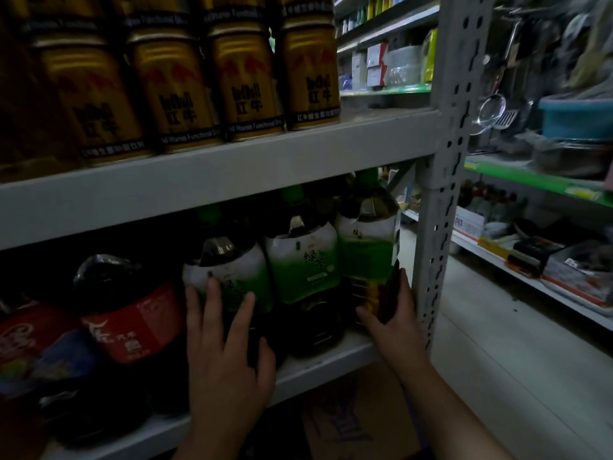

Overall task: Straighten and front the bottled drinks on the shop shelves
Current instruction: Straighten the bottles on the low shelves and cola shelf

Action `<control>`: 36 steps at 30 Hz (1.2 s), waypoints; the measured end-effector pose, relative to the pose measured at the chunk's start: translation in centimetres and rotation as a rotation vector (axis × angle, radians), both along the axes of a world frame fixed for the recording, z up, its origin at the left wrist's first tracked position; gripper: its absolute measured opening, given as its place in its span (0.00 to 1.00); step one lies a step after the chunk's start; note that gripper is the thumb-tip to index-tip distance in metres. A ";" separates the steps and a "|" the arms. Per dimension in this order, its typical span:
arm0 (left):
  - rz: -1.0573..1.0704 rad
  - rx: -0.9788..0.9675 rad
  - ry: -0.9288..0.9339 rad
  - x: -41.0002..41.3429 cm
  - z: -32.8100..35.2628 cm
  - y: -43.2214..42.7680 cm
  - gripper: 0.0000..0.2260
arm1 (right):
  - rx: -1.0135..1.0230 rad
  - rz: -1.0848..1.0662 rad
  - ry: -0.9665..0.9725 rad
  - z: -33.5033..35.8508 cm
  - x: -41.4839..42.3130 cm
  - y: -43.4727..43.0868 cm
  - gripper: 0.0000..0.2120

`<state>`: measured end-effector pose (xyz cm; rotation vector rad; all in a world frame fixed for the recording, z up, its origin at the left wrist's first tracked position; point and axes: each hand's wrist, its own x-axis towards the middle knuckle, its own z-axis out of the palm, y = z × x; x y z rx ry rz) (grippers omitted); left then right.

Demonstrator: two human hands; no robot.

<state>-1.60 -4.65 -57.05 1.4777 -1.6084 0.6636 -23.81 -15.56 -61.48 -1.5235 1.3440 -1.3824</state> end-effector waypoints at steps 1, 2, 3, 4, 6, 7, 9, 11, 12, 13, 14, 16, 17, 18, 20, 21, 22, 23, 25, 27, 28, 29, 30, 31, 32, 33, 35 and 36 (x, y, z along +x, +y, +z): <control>0.009 0.012 -0.001 -0.1 -0.2 0.0 0.25 | -0.009 -0.025 0.001 -0.1 0.4 0.1 0.48; 0.021 0.027 -0.002 -0.3 -0.3 0.0 0.25 | -0.009 -0.048 0.002 -0.2 0.7 0.3 0.48; 0.036 0.044 -0.006 -0.4 -0.5 0.0 0.26 | -0.003 -0.071 0.009 -0.3 1.1 0.5 0.47; 0.052 0.063 -0.014 -0.6 -0.7 0.1 0.26 | 0.006 -0.098 0.023 -0.3 1.4 0.6 0.47; 0.085 0.095 -0.040 -0.7 -1.1 0.2 0.26 | 0.008 -0.164 0.048 -0.3 2.3 1.0 0.46; 0.097 0.101 -0.047 -0.7 -1.3 0.1 0.27 | 0.000 -0.197 0.050 -0.2 2.9 1.2 0.45; 0.110 0.094 -0.048 -0.7 -1.6 -0.2 0.26 | -0.002 -0.260 0.039 -0.2 4.1 1.5 0.42; 0.110 0.078 -0.052 -0.7 -1.8 -0.5 0.26 | 0.010 -0.301 0.004 -0.3 5.2 1.6 0.40; 0.111 0.069 -0.057 -0.7 -1.9 -0.7 0.26 | 0.005 -0.318 -0.011 -0.4 5.7 1.7 0.39; 0.113 0.060 -0.060 -0.7 -2.0 -0.8 0.26 | -0.005 -0.343 -0.021 -0.5 6.1 1.8 0.38; 0.117 0.054 -0.062 -0.7 -2.2 -0.9 0.26 | -0.019 -0.379 -0.034 -0.5 6.5 2.0 0.37; 0.128 0.050 -0.067 -0.7 -2.4 -1.1 0.26 | -0.051 -0.461 -0.098 -0.4 7.2 2.2 0.34; 0.133 0.050 -0.069 -0.7 -2.4 -1.1 0.26 | -0.070 -0.501 -0.136 -0.3 7.5 2.3 0.32; 0.133 0.050 -0.069 -0.7 -2.4 -1.1 0.26 | -0.090 -0.540 -0.166 -0.2 7.6 2.4 0.30; 0.129 0.053 -0.058 -0.7 -2.3 -1.0 0.25 | -0.097 -0.602 -0.190 -0.2 7.6 2.5 0.26; 0.127 0.056 -0.051 -0.7 -2.2 -1.0 0.25 | -0.080 -0.623 -0.195 -0.2 7.5 2.5 0.25; 0.125 0.058 -0.047 -0.7 -2.2 -1.0 0.25 | -0.061 -0.637 -0.197 -0.2 7.4 2.4 0.24; 0.123 0.060 -0.044 -0.7 -2.3 -0.9 0.25 | -0.051 -0.647 -0.194 -0.2 7.4 2.4 0.24; 0.122 0.065 -0.039 -0.7 -2.4 -0.9 0.25 | -0.049 -0.670 -0.184 -0.2 7.5 2.4 0.23; 0.126 0.071 -0.038 -0.7 -2.6 -0.8 0.25 | -0.043 -0.698 -0.161 -0.2 7.7 2.4 0.23; 0.124 0.073 -0.036 -0.8 -2.7 -0.8 0.25 | -0.043 -0.707 -0.132 -0.2 7.9 2.4 0.22; 0.121 0.074 -0.034 -0.8 -2.8 -0.8 0.25 | -0.046 -0.711 -0.093 -0.2 8.2 2.4 0.21; 0.121 0.075 -0.036 -0.8 -3.0 -0.8 0.25 | -0.050 -0.711 -0.058 -0.1 8.5 2.4 0.19; 0.121 0.078 -0.039 -0.8 -3.1 -0.8 0.25 | -0.056 -0.706 -0.038 -0.1 8.7 2.5 0.17; 0.118 0.080 -0.039 -0.8 -3.2 -0.7 0.26 | -0.073 -0.693 -0.020 -0.2 9.0 2.5 0.16; 0.112 0.083 -0.035 -0.6 -3.2 -0.7 0.26 | -0.102 -0.674 0.017 -0.4 9.2 2.7 0.15; 0.097 0.092 -0.029 -0.4 -3.3 -0.5 0.26 | -0.147 -0.620 0.144 -1.2 9.4 3.4 0.17; 0.092 0.096 -0.028 -0.3 -3.3 -0.4 0.26 | -0.166 -0.590 0.199 -1.6 9.4 3.7 0.20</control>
